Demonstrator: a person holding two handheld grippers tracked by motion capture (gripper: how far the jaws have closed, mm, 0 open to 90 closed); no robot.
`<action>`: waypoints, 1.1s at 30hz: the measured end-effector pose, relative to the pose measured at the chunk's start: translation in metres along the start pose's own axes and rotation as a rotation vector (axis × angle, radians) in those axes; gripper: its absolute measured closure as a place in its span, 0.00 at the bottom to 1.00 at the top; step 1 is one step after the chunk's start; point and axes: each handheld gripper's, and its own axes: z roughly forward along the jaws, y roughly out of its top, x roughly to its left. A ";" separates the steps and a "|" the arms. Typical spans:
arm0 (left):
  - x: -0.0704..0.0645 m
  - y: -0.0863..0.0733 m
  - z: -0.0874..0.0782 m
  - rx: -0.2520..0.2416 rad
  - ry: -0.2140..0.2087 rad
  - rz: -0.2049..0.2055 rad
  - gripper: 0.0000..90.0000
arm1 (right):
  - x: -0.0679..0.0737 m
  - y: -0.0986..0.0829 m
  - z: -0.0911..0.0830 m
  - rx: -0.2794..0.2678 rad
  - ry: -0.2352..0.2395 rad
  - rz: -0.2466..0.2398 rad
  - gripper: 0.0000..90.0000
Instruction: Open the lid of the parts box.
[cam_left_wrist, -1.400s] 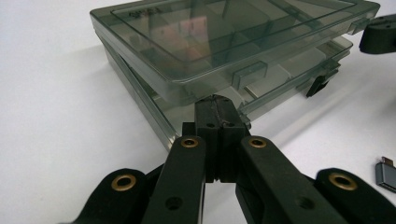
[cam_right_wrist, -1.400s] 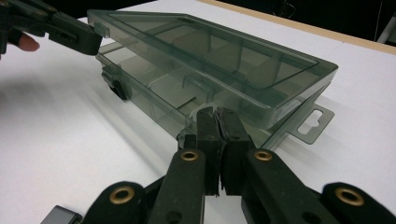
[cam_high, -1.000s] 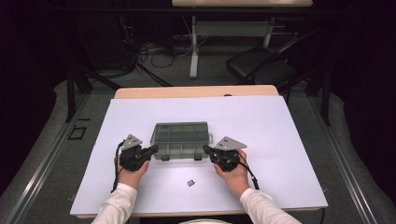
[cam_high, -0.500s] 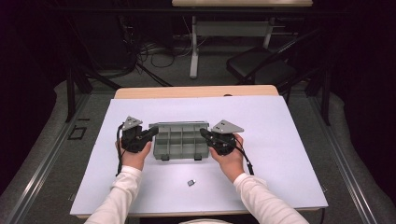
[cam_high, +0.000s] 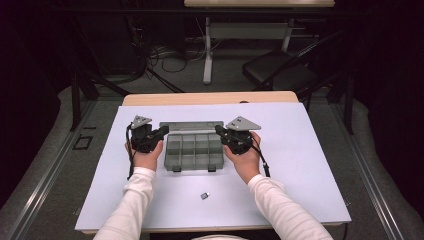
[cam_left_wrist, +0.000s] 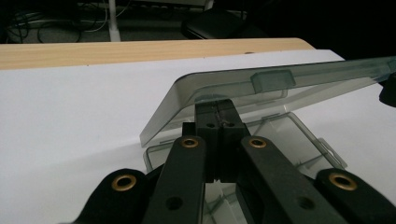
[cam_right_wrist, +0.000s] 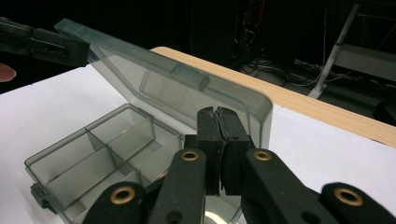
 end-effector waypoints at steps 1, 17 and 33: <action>0.000 0.001 0.001 -0.004 0.003 -0.004 1.00 | -0.001 0.002 0.001 0.000 -0.003 -0.001 0.98; 0.009 0.009 0.000 -0.057 0.000 -0.025 1.00 | -0.004 0.004 0.004 0.003 -0.049 0.001 0.94; 0.005 0.008 0.001 -0.064 0.014 0.005 1.00 | -0.014 -0.015 -0.011 -0.018 -0.076 -0.011 0.66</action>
